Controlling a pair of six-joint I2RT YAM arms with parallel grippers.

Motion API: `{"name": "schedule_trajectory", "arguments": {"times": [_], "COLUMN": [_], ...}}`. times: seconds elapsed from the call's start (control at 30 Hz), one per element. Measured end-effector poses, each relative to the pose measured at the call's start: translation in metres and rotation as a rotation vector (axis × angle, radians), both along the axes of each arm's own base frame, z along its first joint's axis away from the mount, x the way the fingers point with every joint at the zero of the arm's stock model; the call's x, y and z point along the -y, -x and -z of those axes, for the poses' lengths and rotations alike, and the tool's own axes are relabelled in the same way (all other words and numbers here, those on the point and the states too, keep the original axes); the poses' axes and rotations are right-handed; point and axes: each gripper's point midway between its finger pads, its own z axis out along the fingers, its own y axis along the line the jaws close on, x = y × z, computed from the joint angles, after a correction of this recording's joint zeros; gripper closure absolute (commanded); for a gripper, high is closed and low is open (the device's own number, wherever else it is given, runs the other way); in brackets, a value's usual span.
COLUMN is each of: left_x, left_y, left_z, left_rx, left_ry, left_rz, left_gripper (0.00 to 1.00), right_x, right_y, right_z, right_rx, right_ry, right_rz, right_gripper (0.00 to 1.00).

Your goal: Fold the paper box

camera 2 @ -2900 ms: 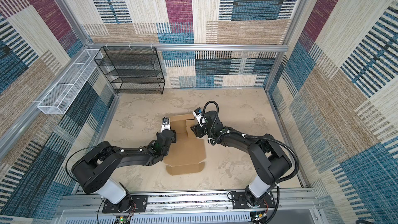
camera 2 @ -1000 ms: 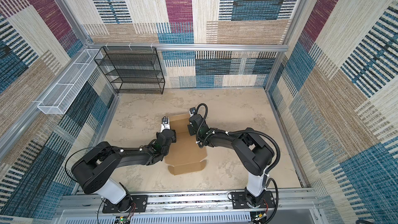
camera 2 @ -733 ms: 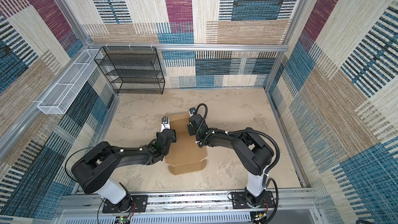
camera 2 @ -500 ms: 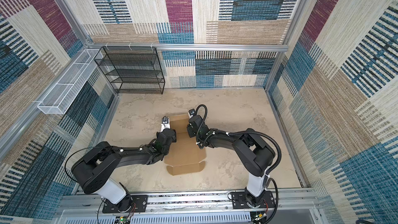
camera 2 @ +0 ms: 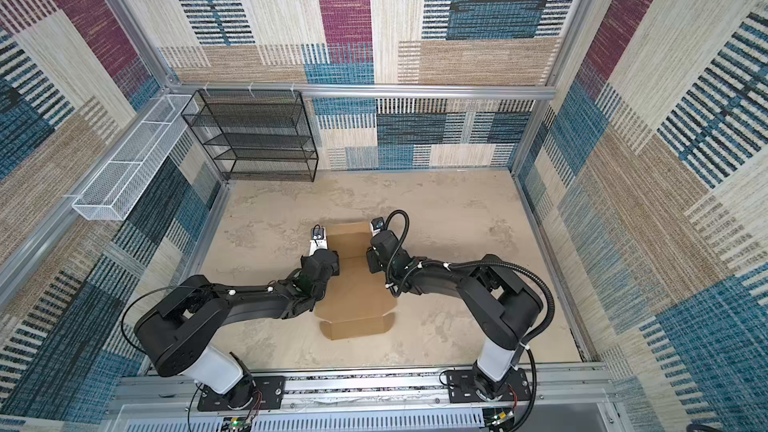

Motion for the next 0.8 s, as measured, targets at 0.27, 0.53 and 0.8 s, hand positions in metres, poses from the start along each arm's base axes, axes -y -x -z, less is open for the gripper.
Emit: {"name": "schedule_trajectory", "arguments": {"times": [0.27, 0.53, 0.8], "left_x": [0.000, 0.002, 0.006], "left_y": [0.002, 0.003, 0.003], "left_z": [0.000, 0.000, 0.001], "left_rx": [-0.008, -0.012, -0.018], "left_ry": [0.023, 0.030, 0.042], "left_rz": [-0.003, 0.005, 0.023], "left_gripper": [1.00, 1.00, 1.00], "right_x": [-0.001, 0.010, 0.016], "right_y": [-0.010, -0.018, -0.020], "right_z": [0.001, 0.011, 0.010], "right_rx": [-0.004, -0.001, 0.011], "right_ry": [-0.041, -0.066, -0.073], "right_rz": [0.067, 0.217, 0.276], "right_gripper": [0.61, 0.67, 0.76]}}
